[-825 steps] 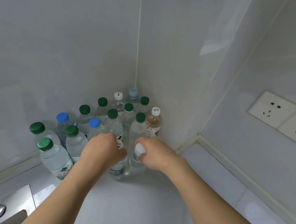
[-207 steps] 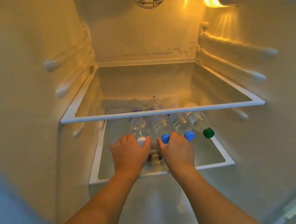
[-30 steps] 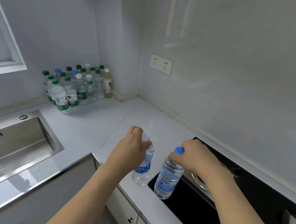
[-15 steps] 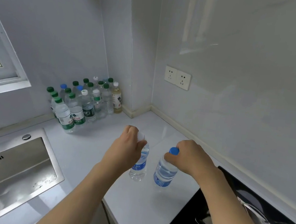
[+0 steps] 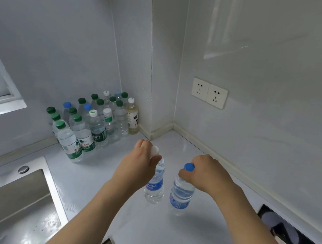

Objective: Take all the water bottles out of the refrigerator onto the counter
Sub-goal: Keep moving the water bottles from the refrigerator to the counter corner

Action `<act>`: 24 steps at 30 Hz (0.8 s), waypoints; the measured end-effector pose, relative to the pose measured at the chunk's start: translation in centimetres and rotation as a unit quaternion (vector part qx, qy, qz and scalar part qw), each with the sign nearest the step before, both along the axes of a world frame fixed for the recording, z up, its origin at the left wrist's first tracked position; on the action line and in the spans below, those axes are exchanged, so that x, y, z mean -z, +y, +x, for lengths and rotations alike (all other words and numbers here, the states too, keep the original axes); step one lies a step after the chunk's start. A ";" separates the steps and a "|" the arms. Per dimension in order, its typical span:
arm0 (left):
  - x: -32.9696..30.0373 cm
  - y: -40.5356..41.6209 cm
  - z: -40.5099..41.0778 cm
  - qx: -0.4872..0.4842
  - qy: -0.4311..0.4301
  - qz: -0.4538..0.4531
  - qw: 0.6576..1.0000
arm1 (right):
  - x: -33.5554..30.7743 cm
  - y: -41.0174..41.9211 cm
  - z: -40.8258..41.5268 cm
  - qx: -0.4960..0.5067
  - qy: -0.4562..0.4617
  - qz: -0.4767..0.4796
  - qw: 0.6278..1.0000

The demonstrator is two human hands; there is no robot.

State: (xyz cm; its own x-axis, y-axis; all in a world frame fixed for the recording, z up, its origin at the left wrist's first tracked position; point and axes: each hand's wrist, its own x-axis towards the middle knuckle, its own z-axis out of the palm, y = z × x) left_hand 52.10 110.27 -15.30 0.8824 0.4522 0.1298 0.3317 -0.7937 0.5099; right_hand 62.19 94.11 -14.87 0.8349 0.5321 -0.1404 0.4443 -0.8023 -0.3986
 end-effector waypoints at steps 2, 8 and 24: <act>0.3 1.7 0.8 0.008 0.003 0.004 1.000 | 0.4 2.0 0.9 0.003 0.005 -0.005 1.000; 1.9 8.8 3.6 -0.003 0.013 -0.028 1.000 | 1.1 9.5 4.2 0.000 0.015 -0.024 1.000; 7.2 23.8 9.6 -0.032 0.007 -0.052 0.998 | 3.4 27.4 12.9 -0.082 -0.003 -0.101 0.991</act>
State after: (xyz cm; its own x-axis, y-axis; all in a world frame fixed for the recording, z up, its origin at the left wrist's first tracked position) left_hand 61.71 134.06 -22.54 0.8522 0.5188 0.0676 0.3880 -0.7135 0.5834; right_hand 75.07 121.53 -18.23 0.7405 0.6222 -0.2542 0.5770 -0.7824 -0.2341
